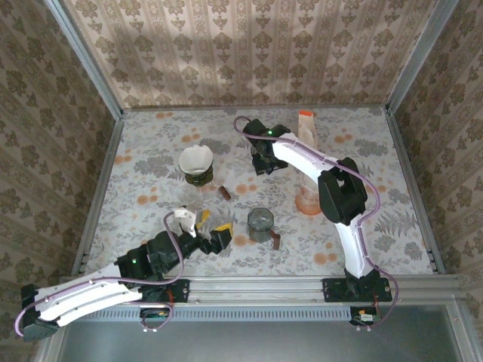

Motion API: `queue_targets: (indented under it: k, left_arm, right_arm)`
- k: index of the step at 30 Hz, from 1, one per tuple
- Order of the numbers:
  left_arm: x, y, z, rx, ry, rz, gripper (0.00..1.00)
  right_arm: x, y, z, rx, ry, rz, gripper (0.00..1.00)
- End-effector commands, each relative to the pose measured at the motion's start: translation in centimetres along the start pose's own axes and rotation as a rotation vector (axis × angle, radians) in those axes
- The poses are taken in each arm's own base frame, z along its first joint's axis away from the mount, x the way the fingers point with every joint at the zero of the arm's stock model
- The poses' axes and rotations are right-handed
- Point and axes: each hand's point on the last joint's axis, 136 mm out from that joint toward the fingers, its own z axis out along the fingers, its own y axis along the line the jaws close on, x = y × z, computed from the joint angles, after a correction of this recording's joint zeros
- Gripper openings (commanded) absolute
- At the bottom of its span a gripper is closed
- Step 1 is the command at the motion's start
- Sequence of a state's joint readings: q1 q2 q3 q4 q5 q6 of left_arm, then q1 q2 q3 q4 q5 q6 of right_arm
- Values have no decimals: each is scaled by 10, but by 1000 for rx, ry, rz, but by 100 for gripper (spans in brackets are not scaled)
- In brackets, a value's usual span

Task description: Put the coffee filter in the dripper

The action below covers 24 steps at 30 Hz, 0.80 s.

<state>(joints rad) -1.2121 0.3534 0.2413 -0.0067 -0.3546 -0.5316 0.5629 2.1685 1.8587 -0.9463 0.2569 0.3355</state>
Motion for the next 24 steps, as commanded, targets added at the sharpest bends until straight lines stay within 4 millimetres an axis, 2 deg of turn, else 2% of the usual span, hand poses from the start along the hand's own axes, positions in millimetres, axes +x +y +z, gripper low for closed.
queue_targets:
  k: [1,6,12,14,19,24]
  left_arm:
    - [-2,1,0,4,-13,-22,100]
    - [-2,2,0,2,-13,-22,100]
    - [-4,2,-1,1,-17,-25,100]
    - [-7,1,-1,2,-19,-23,100]
    - [-9,2,-2,-13,-10,-19,100]
    - [-7,5,-3,-29,0,-22,100]
  right_arm:
    - [-2,-8,3,41,18,-14,59]
    - [-5,-10,9,55,16,-13,48]
    - [-13,-8,2,48,-25,-31,23]
    - [-18,-4,-10,40,-67,-51,17]
    - [-25,4,-51,-16,-182,-54,14]
    - [-11,12,-100,-102,-271,-58,14]
